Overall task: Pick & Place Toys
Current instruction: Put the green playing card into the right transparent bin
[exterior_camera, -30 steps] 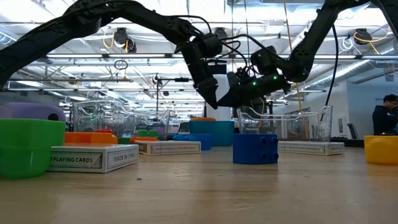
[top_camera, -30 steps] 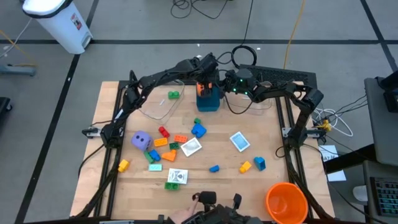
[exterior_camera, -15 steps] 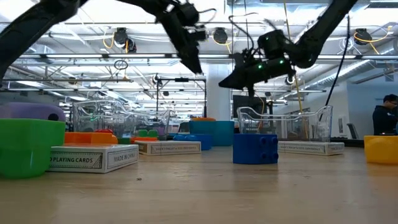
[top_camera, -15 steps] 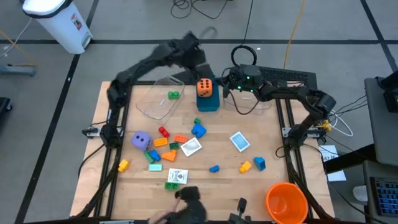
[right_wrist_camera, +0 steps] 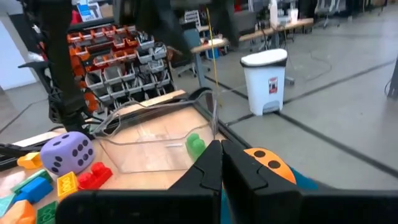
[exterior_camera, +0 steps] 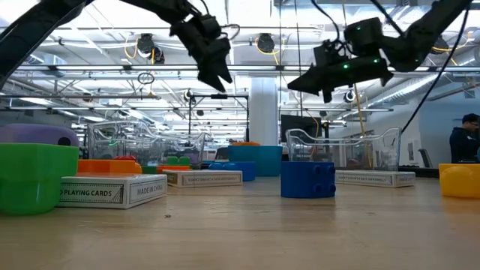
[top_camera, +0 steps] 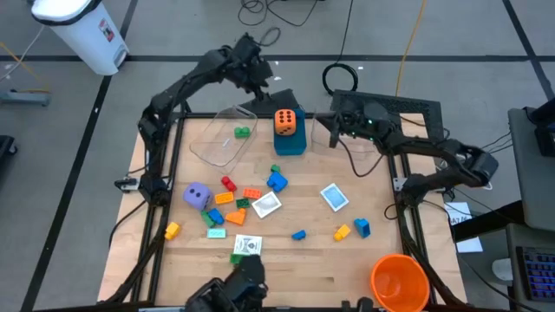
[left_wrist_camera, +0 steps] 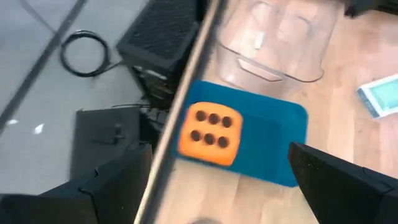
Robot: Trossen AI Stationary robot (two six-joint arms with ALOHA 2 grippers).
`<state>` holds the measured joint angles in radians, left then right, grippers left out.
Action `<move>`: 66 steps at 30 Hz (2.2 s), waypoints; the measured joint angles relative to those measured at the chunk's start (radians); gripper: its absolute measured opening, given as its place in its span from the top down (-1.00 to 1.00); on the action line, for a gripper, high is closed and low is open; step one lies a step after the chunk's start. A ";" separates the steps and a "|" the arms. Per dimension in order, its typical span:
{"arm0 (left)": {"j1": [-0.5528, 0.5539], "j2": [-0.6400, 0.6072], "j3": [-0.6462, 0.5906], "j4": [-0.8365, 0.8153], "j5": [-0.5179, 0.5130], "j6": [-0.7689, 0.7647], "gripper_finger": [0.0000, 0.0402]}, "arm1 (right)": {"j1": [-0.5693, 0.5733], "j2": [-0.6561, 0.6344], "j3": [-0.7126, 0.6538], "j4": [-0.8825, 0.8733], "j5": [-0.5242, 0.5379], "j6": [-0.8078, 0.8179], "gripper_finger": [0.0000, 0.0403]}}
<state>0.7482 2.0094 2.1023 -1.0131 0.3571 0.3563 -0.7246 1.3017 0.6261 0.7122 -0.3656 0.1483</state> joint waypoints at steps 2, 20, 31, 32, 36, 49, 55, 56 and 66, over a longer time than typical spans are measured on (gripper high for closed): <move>-0.016 0.000 -0.064 0.044 0.036 -0.017 -0.89 | 0.000 -0.023 -0.033 0.037 0.000 -0.007 1.00; -0.273 -0.019 -0.394 0.616 -0.047 -0.142 -0.89 | 0.000 -0.053 -0.221 0.273 -0.002 -0.004 0.98; -0.387 -0.303 -0.611 0.848 -0.032 -0.162 -0.88 | 0.000 -0.053 -0.256 0.287 -0.002 -0.004 0.98; -0.391 -0.345 -0.666 0.911 -0.033 -0.178 -0.88 | 0.000 -0.053 -0.258 0.290 -0.002 -0.004 0.98; -0.391 -0.521 -0.884 1.074 -0.082 -0.239 -0.88 | 0.000 -0.053 -0.260 0.290 -0.003 -0.004 0.98; -0.466 -0.926 -1.390 1.337 -0.262 -0.325 -0.89 | 0.000 -0.053 -0.260 0.278 -0.003 -0.004 0.98; -0.548 -0.996 -1.616 1.660 -0.265 -0.415 -0.89 | 0.000 -0.053 -0.260 0.278 -0.003 -0.004 0.98; -0.563 -1.002 -1.650 1.709 -0.273 -0.426 -0.89 | 0.000 -0.053 -0.260 0.278 -0.003 -0.004 0.98; -0.628 -1.016 -1.800 1.845 -0.459 -0.502 -0.89 | 0.000 -0.053 -0.259 0.278 -0.003 -0.004 0.98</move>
<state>0.1200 0.9938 0.3023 0.8322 -0.1019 -0.1455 -0.7246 1.2488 0.3668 0.9904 -0.3687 0.1444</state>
